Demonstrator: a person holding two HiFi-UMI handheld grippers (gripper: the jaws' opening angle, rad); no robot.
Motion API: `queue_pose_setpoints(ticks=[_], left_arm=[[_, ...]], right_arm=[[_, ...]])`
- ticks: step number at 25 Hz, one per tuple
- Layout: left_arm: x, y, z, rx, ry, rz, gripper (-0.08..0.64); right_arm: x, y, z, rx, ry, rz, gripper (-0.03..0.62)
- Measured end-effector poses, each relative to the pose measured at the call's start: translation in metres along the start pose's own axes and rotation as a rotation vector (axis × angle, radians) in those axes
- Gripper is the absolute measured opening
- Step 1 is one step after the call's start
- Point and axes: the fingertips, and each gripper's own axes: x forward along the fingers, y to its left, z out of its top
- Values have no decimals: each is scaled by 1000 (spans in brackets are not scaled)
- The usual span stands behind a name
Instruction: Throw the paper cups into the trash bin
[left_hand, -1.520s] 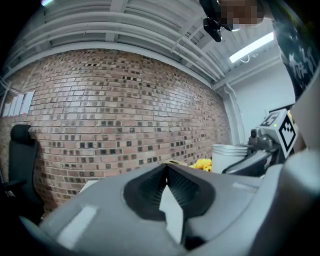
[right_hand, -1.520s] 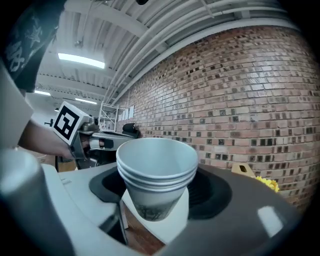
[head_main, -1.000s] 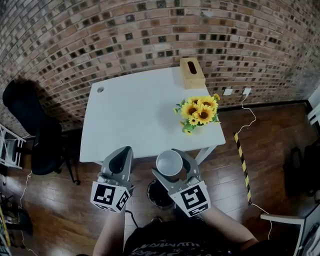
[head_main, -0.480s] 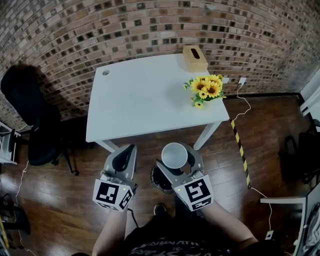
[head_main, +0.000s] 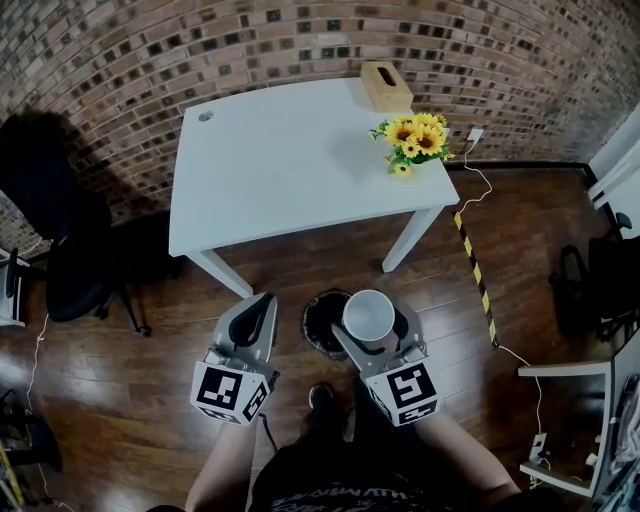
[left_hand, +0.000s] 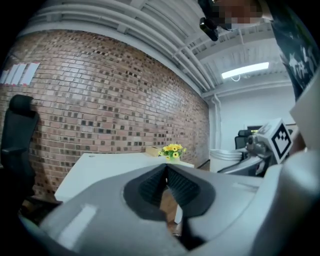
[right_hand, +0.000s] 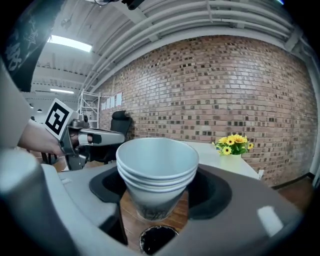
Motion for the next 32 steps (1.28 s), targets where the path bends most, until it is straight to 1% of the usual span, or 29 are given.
queue_pose_setpoints(ticks=[5, 9, 13, 16, 19, 21, 23, 27, 29, 32], left_arm=[[-1, -5, -9, -15, 16, 19, 5], [10, -15, -17, -32, 42, 32, 5], [20, -20, -30, -29, 43, 51, 5], [27, -20, -47, -18, 51, 71, 5], [34, -14, -71, -24, 72, 94, 5], [38, -8, -90, -15, 87, 109, 5], [39, -1, -111, -13, 109, 123, 5], [44, 13, -160, -41, 154, 145, 5], [48, 17, -183, -49, 176, 146, 5], [56, 19, -216, -54, 198, 136, 5]], right_arm=[[4, 4, -12, 12, -8, 30, 347], [12, -3, -34, 23, 30, 56, 347], [18, -10, -47, 47, 59, 84, 347], [28, -23, -67, 54, 63, 74, 347], [42, -35, -91, 38, 81, 66, 347], [54, -40, -108, 21, 84, 64, 347], [65, -41, -129, 23, 95, 68, 347], [85, -39, -174, 24, 134, 79, 347], [92, -36, -195, 39, 144, 86, 347], [104, -27, -219, 45, 157, 120, 347]])
